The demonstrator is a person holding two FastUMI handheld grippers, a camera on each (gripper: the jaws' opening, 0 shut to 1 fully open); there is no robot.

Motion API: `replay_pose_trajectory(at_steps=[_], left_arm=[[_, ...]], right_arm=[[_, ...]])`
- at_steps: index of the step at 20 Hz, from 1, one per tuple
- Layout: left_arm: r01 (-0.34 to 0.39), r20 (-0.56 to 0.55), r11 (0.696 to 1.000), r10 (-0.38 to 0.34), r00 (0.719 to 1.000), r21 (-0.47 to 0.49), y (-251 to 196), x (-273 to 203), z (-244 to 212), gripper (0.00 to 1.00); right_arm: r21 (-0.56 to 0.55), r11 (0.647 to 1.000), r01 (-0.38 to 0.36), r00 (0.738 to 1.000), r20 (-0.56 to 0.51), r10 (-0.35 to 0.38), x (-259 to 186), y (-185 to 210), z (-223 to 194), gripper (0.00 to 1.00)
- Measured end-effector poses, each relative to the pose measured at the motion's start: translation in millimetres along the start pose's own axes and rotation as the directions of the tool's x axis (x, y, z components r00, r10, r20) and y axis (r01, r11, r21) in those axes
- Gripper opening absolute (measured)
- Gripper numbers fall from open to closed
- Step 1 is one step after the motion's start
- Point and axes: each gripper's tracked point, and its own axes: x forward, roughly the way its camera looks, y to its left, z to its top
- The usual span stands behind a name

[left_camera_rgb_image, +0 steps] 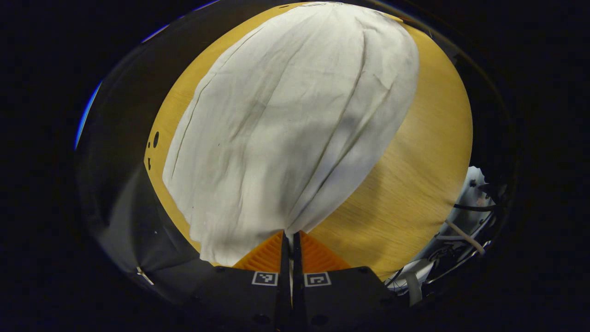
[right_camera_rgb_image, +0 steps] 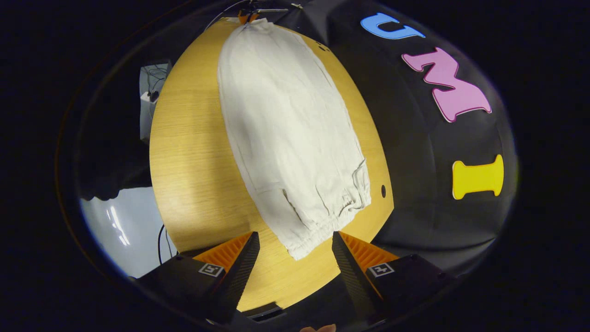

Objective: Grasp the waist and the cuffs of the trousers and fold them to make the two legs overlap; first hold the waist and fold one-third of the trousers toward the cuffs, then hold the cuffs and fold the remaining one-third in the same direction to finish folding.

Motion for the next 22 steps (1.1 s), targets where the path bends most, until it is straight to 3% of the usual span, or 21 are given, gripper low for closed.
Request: replay_pose_trajectory(at_steps=[9,12,14,17,19,22], left_arm=[[-0.021,-0.038,1.000,0.022,0.999,0.014,0,0,-3,0.07],[-0.040,-0.054,0.998,0.042,0.998,0.038,0,-1,-2,0.06],[-0.048,-0.064,0.996,0.052,0.997,0.070,0,-1,-1,0.06],[-0.061,-0.051,0.997,0.063,0.997,0.039,1,0,-1,0.06],[-0.061,-0.036,0.998,0.061,0.998,-0.005,1,0,-1,0.06],[-0.064,-0.037,0.998,0.063,0.997,-0.027,1,1,-1,0.06]], right_arm=[[-0.145,0.988,-0.059,0.998,-0.009,0.058,55,-21,0,0.97],[-0.098,0.982,-0.162,0.987,-0.009,0.162,68,-19,1,0.94],[-0.014,0.966,-0.257,0.966,-0.022,0.256,68,-6,-4,0.78],[0.035,0.957,-0.288,0.957,-0.022,0.289,65,5,-3,0.26],[-0.018,0.967,-0.256,0.966,-0.029,0.255,57,1,2,0.10],[-0.040,0.975,-0.217,0.975,-0.061,0.214,67,5,-3,0.06]])
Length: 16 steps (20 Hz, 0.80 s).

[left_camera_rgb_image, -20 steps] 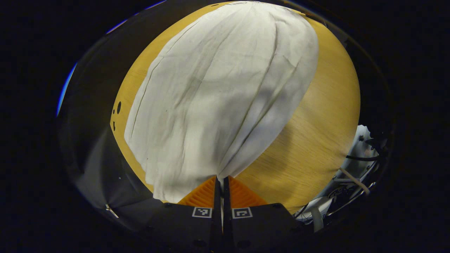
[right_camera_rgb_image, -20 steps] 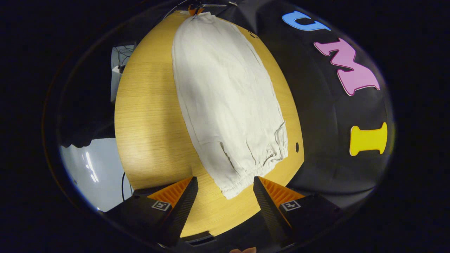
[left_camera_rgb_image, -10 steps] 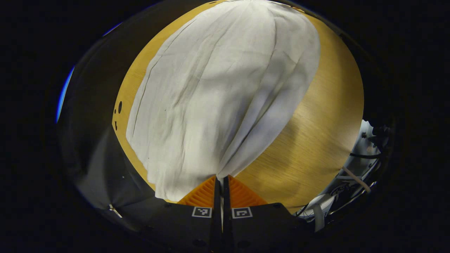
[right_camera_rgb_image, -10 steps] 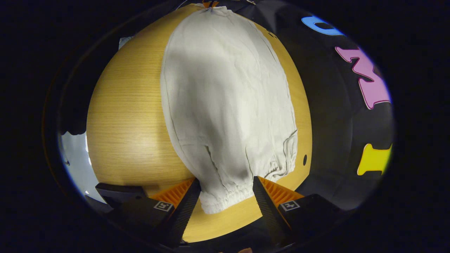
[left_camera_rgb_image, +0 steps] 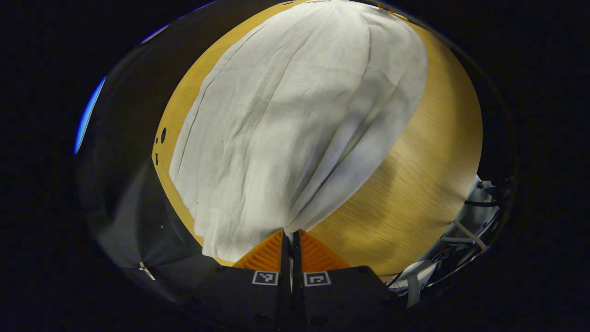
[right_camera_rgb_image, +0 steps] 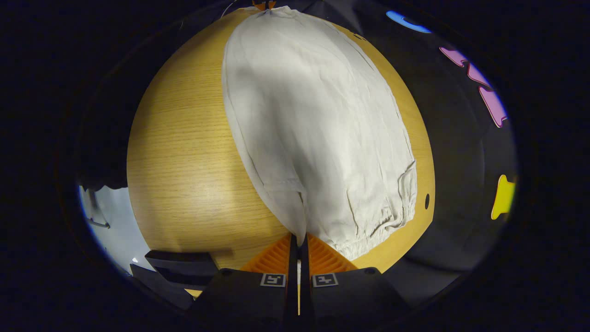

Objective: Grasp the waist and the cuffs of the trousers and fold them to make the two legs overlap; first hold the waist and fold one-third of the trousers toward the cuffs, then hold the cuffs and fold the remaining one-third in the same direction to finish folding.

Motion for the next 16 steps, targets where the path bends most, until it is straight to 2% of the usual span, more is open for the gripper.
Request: replay_pose_trajectory(at_steps=[4,10,13,16], left_arm=[[-0.018,-0.005,1.000,0.018,1.000,-0.021,-3,0,-5,0.06],[0.004,0.025,0.999,-0.003,1.000,-0.040,-5,4,-19,0.06],[0.035,0.026,0.996,-0.033,0.999,-0.080,-4,6,-25,0.06],[0.008,0.048,0.987,0.000,0.999,-0.162,6,0,-22,0.06]], right_arm=[[0.100,0.994,-0.035,0.999,-0.013,0.036,-1,-1,-1,0.06],[0.097,0.995,-0.032,0.999,-0.027,0.035,-2,-4,3,0.06],[0.206,0.978,-0.020,1.000,-0.015,0.024,-12,-6,7,0.06],[0.285,0.958,0.005,1.000,0.005,-0.007,-29,-19,16,0.06]])
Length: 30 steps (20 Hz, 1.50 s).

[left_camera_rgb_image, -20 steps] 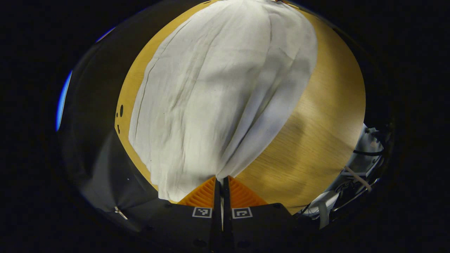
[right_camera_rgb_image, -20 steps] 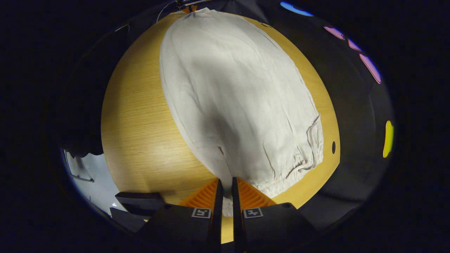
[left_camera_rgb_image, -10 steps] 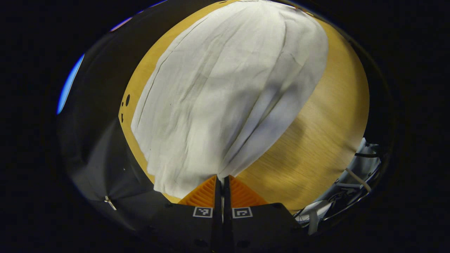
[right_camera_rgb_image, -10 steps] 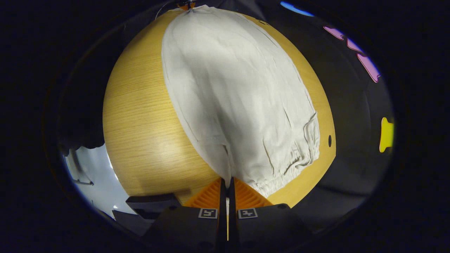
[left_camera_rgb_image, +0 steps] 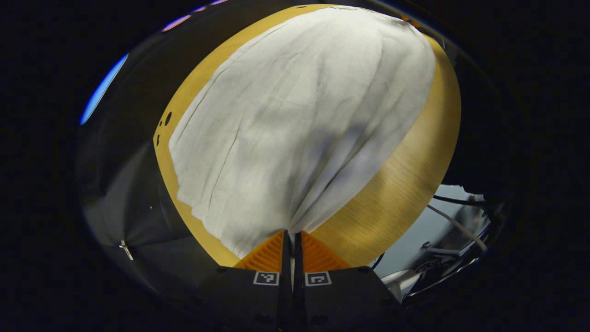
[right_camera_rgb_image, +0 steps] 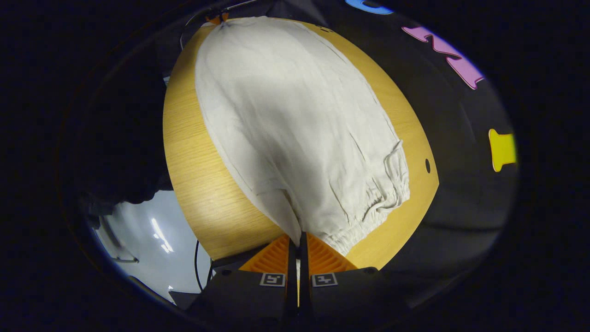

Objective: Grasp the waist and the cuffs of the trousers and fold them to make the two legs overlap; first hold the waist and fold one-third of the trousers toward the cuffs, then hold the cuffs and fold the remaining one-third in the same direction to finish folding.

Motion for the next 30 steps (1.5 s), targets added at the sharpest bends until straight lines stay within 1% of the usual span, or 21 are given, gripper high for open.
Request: replay_pose_trajectory(at_steps=[4,5,6,9,13,16,21,23,27,30], left_arm=[[-0.043,0.039,0.989,0.049,0.998,-0.138,30,-11,22,0.06],[-0.035,0.032,0.987,0.040,0.999,-0.158,36,-13,25,0.06],[-0.031,0.026,0.986,0.035,0.999,-0.167,43,-13,28,0.06],[-0.052,0.041,0.984,0.060,0.997,-0.171,70,-13,48,0.06],[-0.076,0.082,0.967,0.099,0.992,-0.245,112,-14,82,0.06],[-0.076,0.092,0.957,0.106,0.990,-0.278,139,-7,106,0.06],[-0.077,0.062,0.969,0.094,0.994,-0.235,164,24,135,0.06],[-0.068,0.042,0.968,0.081,0.996,-0.240,170,40,140,0.06],[-0.060,0.020,0.960,0.068,0.998,-0.275,186,64,155,0.06],[-0.072,-0.005,0.956,0.073,0.997,-0.284,200,79,166,0.06]], right_arm=[[0.078,0.995,0.061,0.997,0.033,-0.064,-20,-29,19,0.06],[0.096,0.992,0.078,0.996,0.036,-0.082,-22,-40,24,0.06],[0.117,0.989,0.093,0.994,0.040,-0.098,-25,-49,29,0.06],[0.177,0.975,0.132,0.988,0.062,-0.145,-29,-79,45,0.06],[0.206,0.964,0.168,0.980,0.067,-0.185,-19,-118,56,0.06],[0.233,0.960,0.156,0.983,0.057,-0.174,-3,-136,61,0.06],[0.238,0.962,0.129,0.988,0.047,-0.144,29,-161,68,0.06],[0.262,0.958,0.116,0.990,0.050,-0.133,44,-171,69,0.06],[0.332,0.940,0.076,0.994,0.049,-0.098,74,-185,73,0.06],[0.408,0.913,0.015,0.999,0.036,-0.033,96,-183,76,0.06]])
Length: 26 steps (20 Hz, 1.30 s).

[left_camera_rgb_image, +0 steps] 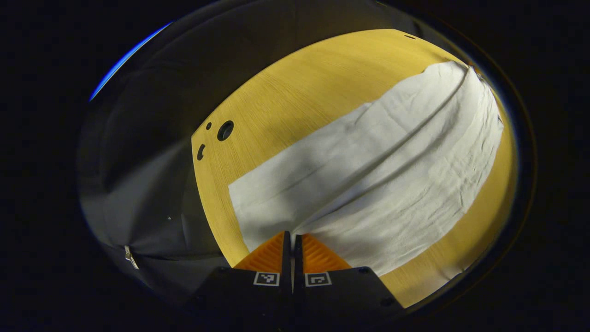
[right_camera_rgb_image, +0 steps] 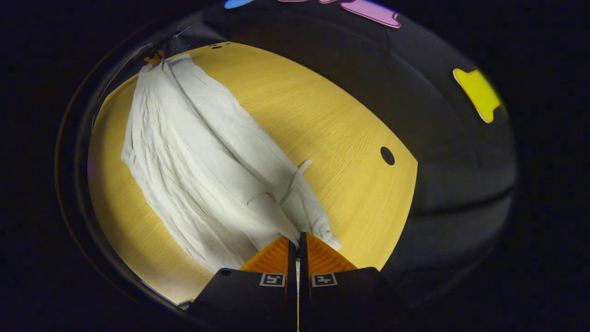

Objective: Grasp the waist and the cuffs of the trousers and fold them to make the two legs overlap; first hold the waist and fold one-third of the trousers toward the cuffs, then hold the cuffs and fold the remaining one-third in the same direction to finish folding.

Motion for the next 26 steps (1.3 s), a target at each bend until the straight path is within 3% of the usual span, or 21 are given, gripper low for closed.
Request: replay_pose_trajectory(at_steps=[4,6,8,9,11,12,13,14,15,17,20,26], left_arm=[[-0.004,-0.076,1.000,0.002,0.997,-0.019,-4,19,-1,0.06],[-0.019,-0.111,1.000,0.016,0.994,-0.023,-4,26,-9,0.10],[-0.017,-0.102,0.999,0.013,0.995,-0.033,-2,27,-7,0.48],[-0.028,-0.101,0.999,0.025,0.995,-0.032,3,25,-9,0.50],[-0.028,-0.100,0.999,0.024,0.995,-0.036,5,24,-11,0.65],[-0.043,-0.091,0.998,0.039,0.995,-0.037,8,24,-10,0.68],[-0.065,-0.080,0.997,0.061,0.995,-0.042,13,23,-10,0.76],[-0.076,-0.068,0.996,0.072,0.995,-0.051,15,21,-9,0.80],[-0.084,-0.056,0.995,0.081,0.995,-0.060,17,18,-9,0.88],[-0.079,-0.027,0.993,0.077,0.997,-0.085,15,10,-9,0.96],[-0.071,0.025,0.987,0.076,0.997,-0.145,15,-8,-12,0.96],[-0.055,0.127,0.948,0.099,0.987,-0.312,9,-46,-27,0.96]], right_arm=[[0.121,0.992,-0.034,0.999,-0.029,0.038,16,-3,-4,0.08],[0.152,0.988,-0.029,0.999,-0.024,0.033,15,-6,-2,0.23],[0.184,0.982,-0.029,0.999,-0.012,0.032,10,-6,-1,0.34],[0.211,0.977,-0.021,1.000,-0.001,0.021,7,-8,0,0.40],[0.281,0.960,0.013,1.000,0.022,-0.020,-4,-14,0,0.53],[0.326,0.945,0.019,0.999,0.037,-0.033,-11,-15,0,0.64],[0.377,0.926,0.025,0.997,0.059,-0.051,-17,-17,2,0.84],[0.435,0.900,0.023,0.995,0.082,-0.065,-24,-18,2,0.85],[0.500,0.866,0.020,0.991,0.104,-0.083,-32,-20,3,0.84],[0.639,0.769,-0.004,0.980,0.157,-0.126,-49,-23,11,0.84],[0.834,0.552,0.003,0.966,0.140,-0.217,-80,-27,-5,0.84],[0.979,0.201,-0.023,0.969,0.072,-0.238,-93,13,-56,0.84]])
